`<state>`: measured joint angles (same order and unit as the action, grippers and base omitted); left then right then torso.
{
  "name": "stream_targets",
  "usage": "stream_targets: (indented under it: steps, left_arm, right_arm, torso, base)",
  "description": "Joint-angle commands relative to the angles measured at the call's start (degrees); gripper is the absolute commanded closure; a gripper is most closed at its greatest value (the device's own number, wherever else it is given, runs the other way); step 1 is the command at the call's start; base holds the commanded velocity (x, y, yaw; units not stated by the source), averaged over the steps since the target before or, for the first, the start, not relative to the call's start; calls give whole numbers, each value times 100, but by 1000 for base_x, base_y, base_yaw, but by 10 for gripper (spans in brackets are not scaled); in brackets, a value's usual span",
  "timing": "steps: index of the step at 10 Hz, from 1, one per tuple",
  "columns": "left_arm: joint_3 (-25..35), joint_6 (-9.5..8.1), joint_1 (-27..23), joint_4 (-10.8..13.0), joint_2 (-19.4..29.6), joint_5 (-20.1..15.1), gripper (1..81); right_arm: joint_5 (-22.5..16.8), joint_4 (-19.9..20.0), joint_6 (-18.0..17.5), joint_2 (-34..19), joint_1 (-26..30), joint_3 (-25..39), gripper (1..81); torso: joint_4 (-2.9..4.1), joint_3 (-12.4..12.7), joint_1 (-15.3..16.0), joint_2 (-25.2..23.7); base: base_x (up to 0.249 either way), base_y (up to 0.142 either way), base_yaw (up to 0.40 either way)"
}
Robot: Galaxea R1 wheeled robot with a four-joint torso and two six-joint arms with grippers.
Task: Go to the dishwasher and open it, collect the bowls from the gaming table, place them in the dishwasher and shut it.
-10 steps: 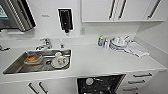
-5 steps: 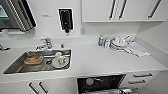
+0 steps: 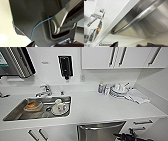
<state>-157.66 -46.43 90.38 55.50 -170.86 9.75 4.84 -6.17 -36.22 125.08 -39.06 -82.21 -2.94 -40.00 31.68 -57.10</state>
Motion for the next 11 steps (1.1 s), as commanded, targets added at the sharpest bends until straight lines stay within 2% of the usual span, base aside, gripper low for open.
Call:
stream_targets:
  steps: [1, 2, 4, 6, 9, 11]
  left_arm:
    - [-37, 56, 2, -48, 131, -167, 10]
    - [-37, 47, -50, -196, 131, -132, 10]
    - [-29, 55, -104, -303, 105, -123, 10]
    - [-37, 56, -104, -303, 113, 0, 10]
    - [-107, 56, -95, -338, 157, 0, 10]
    - [-239, 56, -112, -391, 140, 1, 10]
  right_arm:
    - [-141, -578, -140, -542, -940, -83, 10]
    - [-141, -919, -131, -359, -1325, -327, 10]
    - [-106, -1894, -132, 246, -2285, -1152, 10]
    - [331, -2387, -131, 660, -2996, -1846, 10]
    - [799, -2837, -131, 1391, -3745, -3036, 10]
    - [843, -3162, -131, 1812, -4176, -3710, 10]
  torso:
    - [0, 0, 0, 0]
    - [0, 0, 0, 0]
    - [0, 0, 2, 0]
    - [0, 0, 2, 0]
    - [0, 0, 2, -2]
    - [0, 0, 2, -2]
  base:
    - [0, 0, 0]
    - [0, 0, 0]
    - [0, 0, 0]
    - [0, 0, 0]
    - [0, 0, 0]
    - [0, 0, 0]
